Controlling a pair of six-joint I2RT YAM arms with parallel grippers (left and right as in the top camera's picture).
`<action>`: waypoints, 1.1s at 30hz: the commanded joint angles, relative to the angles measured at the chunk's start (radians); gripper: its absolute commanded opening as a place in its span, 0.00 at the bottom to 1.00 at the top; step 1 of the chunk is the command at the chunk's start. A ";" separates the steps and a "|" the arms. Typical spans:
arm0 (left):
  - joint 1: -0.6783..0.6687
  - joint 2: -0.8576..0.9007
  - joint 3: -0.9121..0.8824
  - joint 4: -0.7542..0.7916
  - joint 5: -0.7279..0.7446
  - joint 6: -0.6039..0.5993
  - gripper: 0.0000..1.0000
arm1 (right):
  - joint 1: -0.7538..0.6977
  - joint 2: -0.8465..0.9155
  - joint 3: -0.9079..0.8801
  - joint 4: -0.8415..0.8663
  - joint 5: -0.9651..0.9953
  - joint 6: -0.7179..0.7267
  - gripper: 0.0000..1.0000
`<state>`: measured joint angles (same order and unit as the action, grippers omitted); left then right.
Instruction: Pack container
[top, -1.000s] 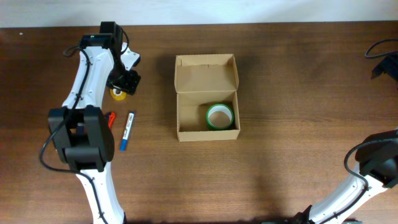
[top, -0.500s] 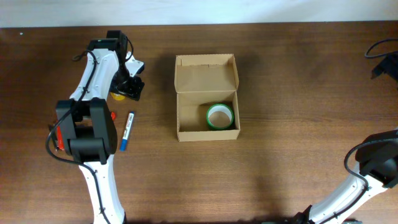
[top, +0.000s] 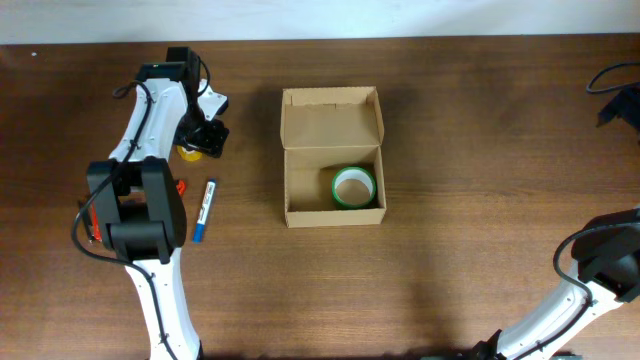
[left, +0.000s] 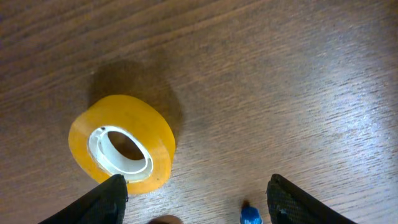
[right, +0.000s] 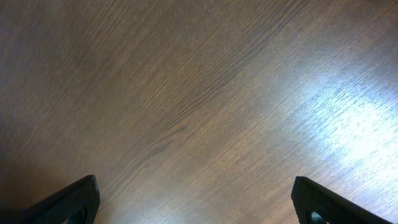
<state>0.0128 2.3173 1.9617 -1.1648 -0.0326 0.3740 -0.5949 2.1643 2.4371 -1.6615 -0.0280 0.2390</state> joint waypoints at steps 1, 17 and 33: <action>0.004 0.024 0.015 0.007 0.015 0.006 0.71 | -0.001 -0.028 -0.003 0.000 0.006 0.001 0.99; 0.004 0.045 0.015 0.021 0.027 0.005 0.71 | -0.001 -0.028 -0.003 0.000 0.006 0.001 0.99; 0.014 0.085 0.015 0.018 0.038 0.005 0.71 | -0.001 -0.028 -0.003 0.000 0.006 0.001 0.99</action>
<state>0.0204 2.3547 1.9617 -1.1446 -0.0208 0.3744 -0.5949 2.1643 2.4371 -1.6615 -0.0277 0.2390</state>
